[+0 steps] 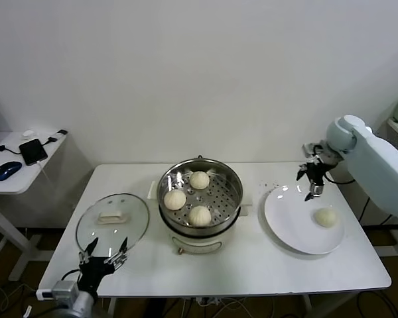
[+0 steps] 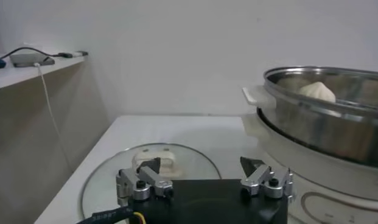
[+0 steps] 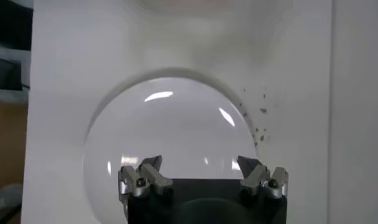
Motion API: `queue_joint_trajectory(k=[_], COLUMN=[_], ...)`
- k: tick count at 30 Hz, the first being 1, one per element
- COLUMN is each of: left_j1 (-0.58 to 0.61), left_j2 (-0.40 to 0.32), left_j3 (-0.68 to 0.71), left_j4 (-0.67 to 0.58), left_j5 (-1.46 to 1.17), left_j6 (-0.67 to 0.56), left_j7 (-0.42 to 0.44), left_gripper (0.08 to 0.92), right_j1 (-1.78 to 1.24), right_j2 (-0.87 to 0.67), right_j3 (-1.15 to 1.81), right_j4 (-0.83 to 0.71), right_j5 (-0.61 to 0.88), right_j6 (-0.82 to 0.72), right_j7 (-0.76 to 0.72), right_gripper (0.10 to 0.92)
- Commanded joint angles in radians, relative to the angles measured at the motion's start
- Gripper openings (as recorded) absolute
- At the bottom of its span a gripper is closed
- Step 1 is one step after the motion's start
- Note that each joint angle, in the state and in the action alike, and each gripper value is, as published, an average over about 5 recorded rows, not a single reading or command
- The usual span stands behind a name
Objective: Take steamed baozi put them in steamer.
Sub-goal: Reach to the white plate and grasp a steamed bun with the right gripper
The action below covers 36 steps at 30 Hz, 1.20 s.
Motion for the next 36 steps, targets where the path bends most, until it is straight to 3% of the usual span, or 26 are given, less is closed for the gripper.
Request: queue_joint_trajectory(k=[1,6,36], left_j1=[0.001,-0.001,0.007], left_j2=[-0.007,-0.009,-0.008], left_j3=[-0.007,-0.007,-0.004], left_j4=[0.005,0.012,0.025], left_j5=[-0.010,-0.006,0.005], left_j6=[0.002,0.001,-0.004], left_j7=[0.001,-0.001,-0.004], left_gripper=[0.823,0.823,0.823], right_j1=[-0.116,-0.132,-0.178], right_j2=[0.052,0.078,0.102], right_j3=[0.182,0.250,0.314], right_j4=[-0.184,-0.270,-0.301], right_j5=[-0.232,-0.301,-0.359], right_j6=[0.143,0.215,0.214], right_j7=[0.022,0.065,0.121], right_gripper=[0.823,0.823,0.823])
